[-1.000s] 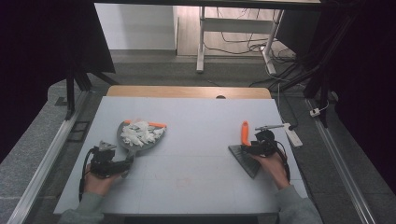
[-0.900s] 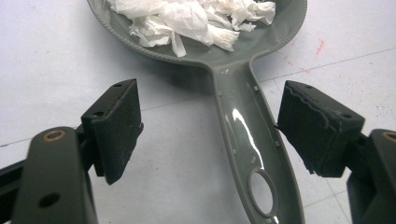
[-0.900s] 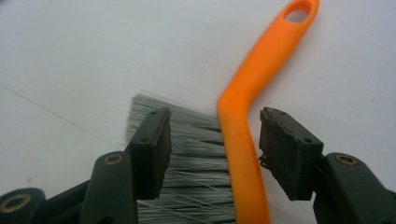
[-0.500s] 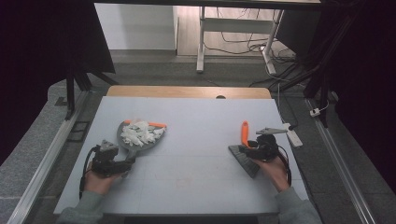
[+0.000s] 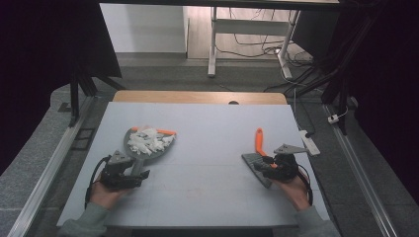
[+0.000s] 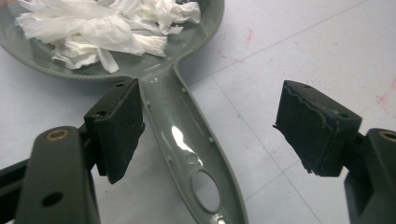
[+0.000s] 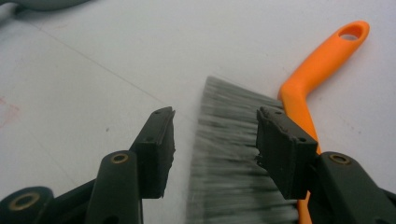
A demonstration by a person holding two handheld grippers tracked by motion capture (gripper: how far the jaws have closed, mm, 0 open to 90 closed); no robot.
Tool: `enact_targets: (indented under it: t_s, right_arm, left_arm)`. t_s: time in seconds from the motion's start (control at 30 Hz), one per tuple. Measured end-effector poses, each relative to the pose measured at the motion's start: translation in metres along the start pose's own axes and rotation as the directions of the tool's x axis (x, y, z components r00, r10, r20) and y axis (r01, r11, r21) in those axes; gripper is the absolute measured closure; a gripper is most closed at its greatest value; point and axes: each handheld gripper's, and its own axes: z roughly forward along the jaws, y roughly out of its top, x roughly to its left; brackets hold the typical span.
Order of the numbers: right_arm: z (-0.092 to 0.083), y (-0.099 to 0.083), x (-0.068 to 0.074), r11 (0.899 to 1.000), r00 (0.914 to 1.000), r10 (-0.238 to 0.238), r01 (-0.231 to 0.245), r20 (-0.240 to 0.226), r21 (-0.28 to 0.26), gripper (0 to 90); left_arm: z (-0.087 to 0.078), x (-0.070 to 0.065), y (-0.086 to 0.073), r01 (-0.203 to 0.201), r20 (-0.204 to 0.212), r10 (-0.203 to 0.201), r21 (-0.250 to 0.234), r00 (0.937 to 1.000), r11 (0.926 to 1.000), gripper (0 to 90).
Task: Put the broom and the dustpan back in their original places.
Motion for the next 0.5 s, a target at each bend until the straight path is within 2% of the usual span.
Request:
enact_targets:
  t_s: [0.23, 0.5]
  right_arm:
    - [-0.0074, -0.0084, -0.0024, 1.0, 0.9997, -0.022, 0.022, 0.007, -0.008, 46.7]
    - [-0.0066, -0.0092, -0.0011, 0.999, 0.9991, -0.043, 0.043, 0.0, -0.014, 46.7]
  left_arm:
    - [-0.0007, 0.0003, -0.0006, 0.007, 0.011, -0.007, 0.001, 0.9999, 1.0, 24.1]
    - [-0.0005, 0.0008, -0.0006, 0.012, 0.014, -0.012, 0.004, 0.9998, 0.9999, 24.1]
